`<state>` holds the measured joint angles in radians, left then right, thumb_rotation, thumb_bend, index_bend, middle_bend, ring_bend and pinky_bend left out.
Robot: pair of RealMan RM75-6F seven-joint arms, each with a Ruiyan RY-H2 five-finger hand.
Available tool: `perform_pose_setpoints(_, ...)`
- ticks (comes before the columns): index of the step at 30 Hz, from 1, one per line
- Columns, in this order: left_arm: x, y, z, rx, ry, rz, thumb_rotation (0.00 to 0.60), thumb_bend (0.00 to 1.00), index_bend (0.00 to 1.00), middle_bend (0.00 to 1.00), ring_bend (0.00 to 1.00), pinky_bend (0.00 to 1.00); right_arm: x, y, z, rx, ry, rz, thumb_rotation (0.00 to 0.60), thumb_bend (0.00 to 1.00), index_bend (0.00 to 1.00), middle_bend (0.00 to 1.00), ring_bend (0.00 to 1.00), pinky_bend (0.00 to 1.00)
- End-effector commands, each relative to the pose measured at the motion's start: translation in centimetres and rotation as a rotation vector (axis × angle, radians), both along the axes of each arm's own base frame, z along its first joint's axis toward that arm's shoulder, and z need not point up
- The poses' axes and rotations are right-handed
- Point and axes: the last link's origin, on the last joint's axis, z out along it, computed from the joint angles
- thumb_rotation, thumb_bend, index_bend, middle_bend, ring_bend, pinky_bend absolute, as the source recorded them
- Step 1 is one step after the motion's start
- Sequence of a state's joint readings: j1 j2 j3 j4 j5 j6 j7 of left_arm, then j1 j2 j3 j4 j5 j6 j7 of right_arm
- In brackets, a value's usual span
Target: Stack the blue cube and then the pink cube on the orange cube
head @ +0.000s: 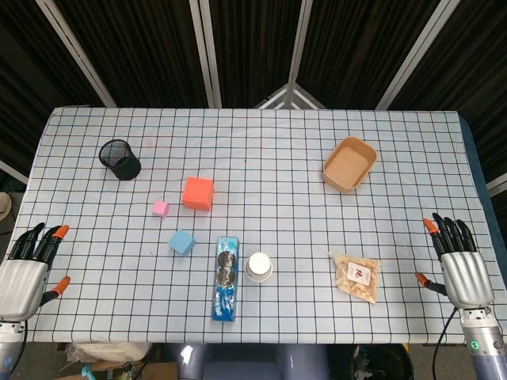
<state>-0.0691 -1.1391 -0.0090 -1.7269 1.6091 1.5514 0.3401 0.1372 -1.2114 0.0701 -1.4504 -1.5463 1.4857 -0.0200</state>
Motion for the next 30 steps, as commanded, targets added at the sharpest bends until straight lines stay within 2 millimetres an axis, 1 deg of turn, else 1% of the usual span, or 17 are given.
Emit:
perform_pose_setpoints(1,0.0,0.0,0.0,0.002,-0.001,0.0,0.6,0.24,0.0,0.12,0.06,0.12,0.1,-0.1,-0.2,0.006,0.002,0.006,0.6,0.09,0.0,0.04,0.03,0.04)
perform_pose_setpoints(13,0.3,-0.1,-0.1,0.002,0.0,-0.006,0.6,0.24,0.0,0.12,0.06,0.12,0.0,0.0,-0.2,0.007,0.009,-0.003,0.6,0.09,0.0,0.04,0.03,0.04)
perform_pose_setpoints(18,0.0,0.0,-0.2,-0.01,0.006,0.013,0.6,0.24,0.0,0.12,0.06,0.12,-0.2,0.1,-0.2,0.013,0.012,-0.015,0.6,0.09,0.0,0.04,0.03,0.04)
perform_pose_setpoints(22,0.2,-0.2,-0.3,-0.008,0.008,-0.004,0.6,0.24,0.0,0.12,0.06,0.12,-0.1,0.2,-0.2,0.011,0.007,-0.008,0.6,0.09,0.0,0.04,0.03,0.04)
perform_pose_setpoints(27,0.1,0.2,-0.6,-0.021,0.015,0.0,0.6,0.24,0.0,0.12,0.06,0.12,-0.4,0.1,-0.1,0.02,0.002,-0.024,0.6,0.09,0.0,0.04,0.03,0.04)
perform_pose_setpoints(30,0.5,0.5,-1.5,-0.074,0.024,-0.017,0.6,0.24,0.0,0.12,0.06,0.12,-0.6,0.1,0.0,0.013,-0.001,-0.034,0.6,0.09,0.0,0.04,0.03,0.04)
